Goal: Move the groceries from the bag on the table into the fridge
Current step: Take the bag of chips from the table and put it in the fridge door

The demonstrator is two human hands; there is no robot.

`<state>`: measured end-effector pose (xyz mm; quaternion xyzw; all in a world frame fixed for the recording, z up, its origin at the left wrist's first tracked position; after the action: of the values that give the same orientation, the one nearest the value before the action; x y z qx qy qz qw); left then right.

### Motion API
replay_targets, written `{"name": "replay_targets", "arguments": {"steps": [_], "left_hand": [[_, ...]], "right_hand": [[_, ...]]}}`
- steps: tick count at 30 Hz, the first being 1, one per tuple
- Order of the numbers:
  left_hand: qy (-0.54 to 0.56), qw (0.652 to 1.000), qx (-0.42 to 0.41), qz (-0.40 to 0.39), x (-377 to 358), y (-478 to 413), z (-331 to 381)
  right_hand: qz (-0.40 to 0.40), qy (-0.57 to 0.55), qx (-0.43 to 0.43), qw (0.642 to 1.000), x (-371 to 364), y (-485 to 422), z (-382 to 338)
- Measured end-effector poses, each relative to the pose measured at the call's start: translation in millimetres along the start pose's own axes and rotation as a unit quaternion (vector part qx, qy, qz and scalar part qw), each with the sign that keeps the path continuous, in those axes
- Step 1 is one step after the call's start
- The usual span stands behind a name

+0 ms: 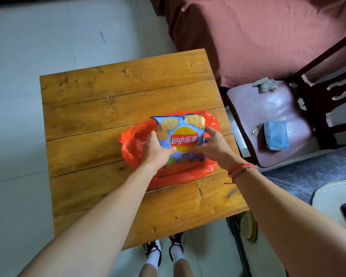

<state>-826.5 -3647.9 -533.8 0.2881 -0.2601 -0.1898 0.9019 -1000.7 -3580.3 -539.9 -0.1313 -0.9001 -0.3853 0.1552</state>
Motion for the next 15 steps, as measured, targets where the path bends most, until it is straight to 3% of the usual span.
{"name": "replay_targets", "arguments": {"steps": [15], "left_hand": [[0.044, 0.991, -0.102, 0.078, 78.8, 78.5, 31.1]], "right_hand": [[-0.046, -0.095, 0.09, 0.99, -7.2, 88.7, -77.3]]}}
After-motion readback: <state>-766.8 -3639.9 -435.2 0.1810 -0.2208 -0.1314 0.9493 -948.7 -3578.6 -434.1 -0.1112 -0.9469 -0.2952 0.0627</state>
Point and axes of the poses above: each hand's wrist, its own y-axis away from the middle knuckle, its own x-axis out of the back of the hand, z = x × y, the point moved 1 cm from there along -y, towards the middle knuckle, and after that the axes turned 5 degrees about y, right-handed, at the moved point
